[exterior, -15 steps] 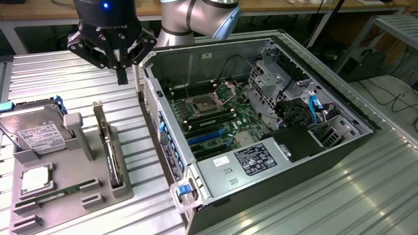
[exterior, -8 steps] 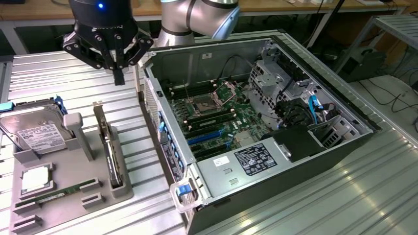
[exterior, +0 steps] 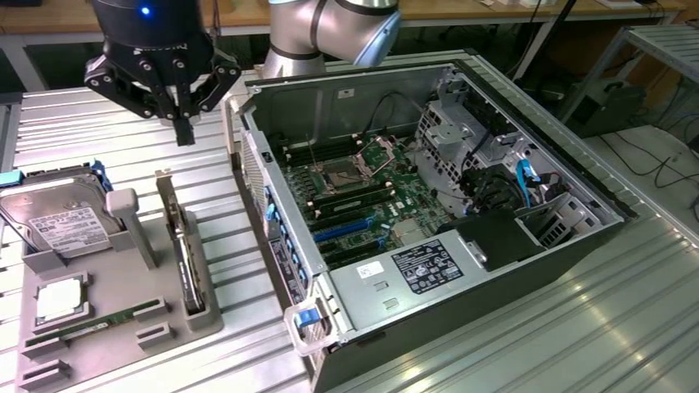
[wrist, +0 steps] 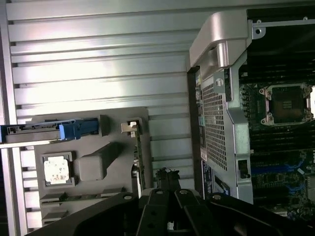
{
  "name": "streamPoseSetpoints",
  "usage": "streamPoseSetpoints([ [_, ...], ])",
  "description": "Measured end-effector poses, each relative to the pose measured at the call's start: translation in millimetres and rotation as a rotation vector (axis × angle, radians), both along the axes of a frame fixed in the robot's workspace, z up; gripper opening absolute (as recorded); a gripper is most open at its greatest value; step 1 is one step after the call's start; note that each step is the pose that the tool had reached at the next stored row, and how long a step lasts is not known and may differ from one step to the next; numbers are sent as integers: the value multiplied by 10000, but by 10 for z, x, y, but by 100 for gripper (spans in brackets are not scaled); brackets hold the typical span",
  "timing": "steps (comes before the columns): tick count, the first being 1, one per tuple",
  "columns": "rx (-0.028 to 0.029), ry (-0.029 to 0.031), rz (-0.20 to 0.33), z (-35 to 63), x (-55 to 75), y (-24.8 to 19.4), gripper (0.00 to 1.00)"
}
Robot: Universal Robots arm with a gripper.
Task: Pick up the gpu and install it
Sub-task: 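Reach for the gpu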
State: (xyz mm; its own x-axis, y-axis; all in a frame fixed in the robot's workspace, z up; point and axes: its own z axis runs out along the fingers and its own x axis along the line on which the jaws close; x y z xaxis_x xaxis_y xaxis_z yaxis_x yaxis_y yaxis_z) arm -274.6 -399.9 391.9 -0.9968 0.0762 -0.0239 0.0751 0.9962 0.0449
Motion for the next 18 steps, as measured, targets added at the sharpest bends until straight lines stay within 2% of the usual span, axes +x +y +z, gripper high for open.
streamPoseSetpoints([
  [18, 9, 1, 45, 0, -315, -18, 11],
])
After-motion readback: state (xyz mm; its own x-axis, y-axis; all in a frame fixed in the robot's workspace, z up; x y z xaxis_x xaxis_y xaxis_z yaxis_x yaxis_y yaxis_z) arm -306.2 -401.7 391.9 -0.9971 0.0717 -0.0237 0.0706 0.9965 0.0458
